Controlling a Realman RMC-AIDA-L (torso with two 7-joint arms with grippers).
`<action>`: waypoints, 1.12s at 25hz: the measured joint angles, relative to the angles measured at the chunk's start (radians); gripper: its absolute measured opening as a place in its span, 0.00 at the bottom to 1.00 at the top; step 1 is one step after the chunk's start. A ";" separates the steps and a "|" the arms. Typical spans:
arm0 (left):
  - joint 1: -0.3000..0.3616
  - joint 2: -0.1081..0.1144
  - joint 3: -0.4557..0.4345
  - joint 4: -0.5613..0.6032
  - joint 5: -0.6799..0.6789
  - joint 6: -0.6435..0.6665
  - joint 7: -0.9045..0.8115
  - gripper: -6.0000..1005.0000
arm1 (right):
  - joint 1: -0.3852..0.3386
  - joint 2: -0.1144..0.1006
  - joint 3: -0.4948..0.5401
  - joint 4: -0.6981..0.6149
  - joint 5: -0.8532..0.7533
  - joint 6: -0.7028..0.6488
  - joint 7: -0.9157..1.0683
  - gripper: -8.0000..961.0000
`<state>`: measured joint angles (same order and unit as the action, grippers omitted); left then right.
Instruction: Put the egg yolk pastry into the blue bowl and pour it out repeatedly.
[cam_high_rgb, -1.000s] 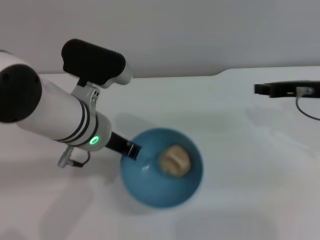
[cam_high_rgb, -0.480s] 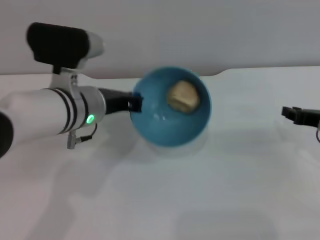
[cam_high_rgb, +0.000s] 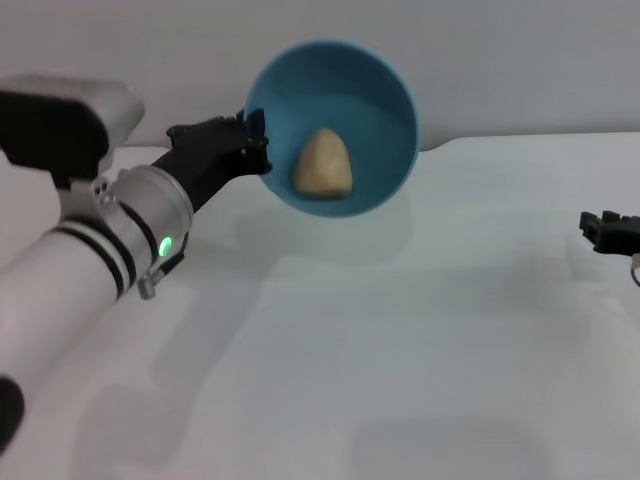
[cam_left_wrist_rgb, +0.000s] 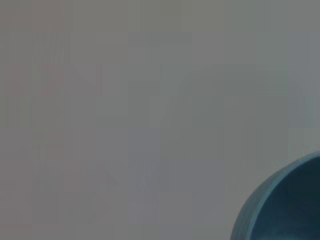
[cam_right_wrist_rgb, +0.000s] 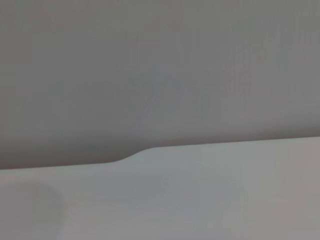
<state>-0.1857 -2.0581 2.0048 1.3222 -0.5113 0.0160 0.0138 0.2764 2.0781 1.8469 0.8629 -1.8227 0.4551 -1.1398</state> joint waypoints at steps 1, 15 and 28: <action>0.003 0.000 0.019 -0.022 0.001 0.059 0.000 0.00 | 0.002 0.000 -0.001 -0.002 0.000 -0.002 -0.001 0.24; -0.118 -0.017 0.290 -0.522 -0.003 0.919 -0.009 0.01 | 0.013 0.000 -0.002 -0.015 0.004 -0.011 0.005 0.24; -0.153 -0.017 0.302 -0.566 -0.029 0.924 -0.010 0.01 | 0.017 -0.001 -0.005 -0.028 0.060 -0.001 0.002 0.24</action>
<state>-0.3382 -2.0754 2.3066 0.7565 -0.5401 0.9404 0.0039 0.2933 2.0776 1.8423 0.8350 -1.7625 0.4546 -1.1381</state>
